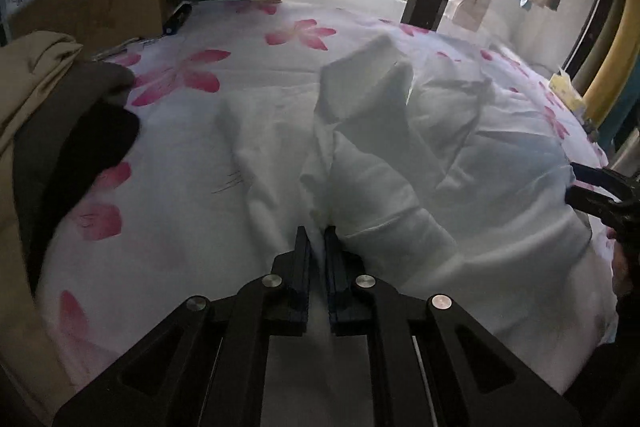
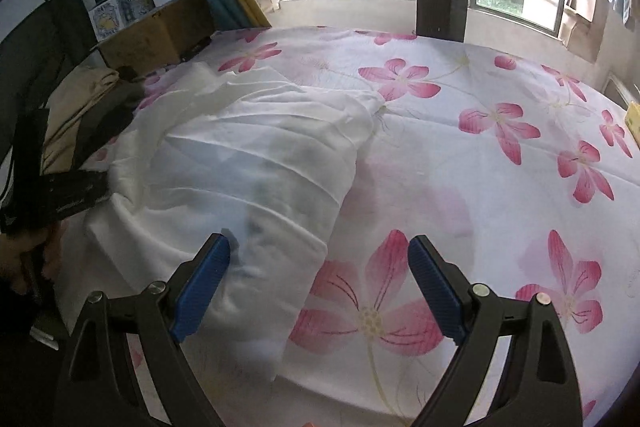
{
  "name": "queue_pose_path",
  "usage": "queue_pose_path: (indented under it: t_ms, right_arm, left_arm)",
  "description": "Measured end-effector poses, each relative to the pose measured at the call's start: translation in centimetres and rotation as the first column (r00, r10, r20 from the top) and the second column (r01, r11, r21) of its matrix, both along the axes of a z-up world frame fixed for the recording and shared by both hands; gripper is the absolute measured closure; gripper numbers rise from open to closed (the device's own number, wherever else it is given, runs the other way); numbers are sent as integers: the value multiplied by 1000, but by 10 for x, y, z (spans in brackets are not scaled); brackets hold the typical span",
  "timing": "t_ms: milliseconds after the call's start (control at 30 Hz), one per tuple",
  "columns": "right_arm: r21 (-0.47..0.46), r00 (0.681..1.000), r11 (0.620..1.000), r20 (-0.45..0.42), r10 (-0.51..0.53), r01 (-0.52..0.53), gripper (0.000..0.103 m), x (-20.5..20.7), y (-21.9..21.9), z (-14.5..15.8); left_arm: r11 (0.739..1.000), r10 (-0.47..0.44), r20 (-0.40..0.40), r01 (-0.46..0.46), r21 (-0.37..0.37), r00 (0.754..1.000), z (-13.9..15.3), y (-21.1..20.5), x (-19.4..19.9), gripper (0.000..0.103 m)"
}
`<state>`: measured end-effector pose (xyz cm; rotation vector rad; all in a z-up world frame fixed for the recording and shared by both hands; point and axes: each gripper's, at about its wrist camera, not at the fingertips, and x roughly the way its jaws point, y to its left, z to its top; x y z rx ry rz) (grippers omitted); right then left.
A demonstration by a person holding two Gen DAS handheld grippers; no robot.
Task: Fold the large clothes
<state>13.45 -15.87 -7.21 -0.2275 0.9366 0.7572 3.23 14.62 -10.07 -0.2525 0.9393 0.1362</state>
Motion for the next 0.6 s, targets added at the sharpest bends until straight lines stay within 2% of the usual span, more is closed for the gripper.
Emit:
queue_pose_path:
  t_ms: [33, 100, 167, 200, 267, 367, 500, 567, 600]
  right_arm:
    - [-4, 1000, 1000, -6, 0, 0, 12, 2, 2, -2]
    - [-6, 1000, 1000, -12, 2, -2, 12, 3, 5, -4]
    - [-15, 1000, 1000, -11, 5, -5, 12, 5, 9, -6]
    - [-19, 1000, 1000, -8, 7, -7, 12, 5, 10, -5]
    - [-27, 1000, 1000, 3, 14, -14, 12, 4, 13, -4]
    - [-33, 1000, 999, 9, 17, -17, 12, 3, 11, -3]
    - [-26, 1000, 1000, 4, -6, 6, 12, 4, 3, -1]
    - [-24, 1000, 999, 7, -20, 21, 12, 4, -2, 1]
    - [-24, 1000, 999, 8, -30, 30, 12, 5, -5, 1]
  left_arm:
    - [1000, 1, 10, -1, 5, 1000, 4, 1, -1, 92]
    - [1000, 15, 52, -16, 24, 999, 17, 1, -2, 74]
    - [1000, 18, 102, -20, 23, 995, 29, 1, -1, 64]
    - [1000, 12, 144, -15, 20, 989, 40, 0, 0, 62]
    - [1000, -7, 180, 2, 28, 984, 48, -5, 8, 59]
    - [997, -72, 164, 64, 54, 984, 49, -14, 35, 57]
    - [980, -176, 82, 167, 105, 981, 31, -27, 71, 58]
    - [975, -200, 43, 195, 104, 979, 16, -27, 85, 58]
    - [975, -205, 44, 201, 93, 978, 13, -26, 89, 72]
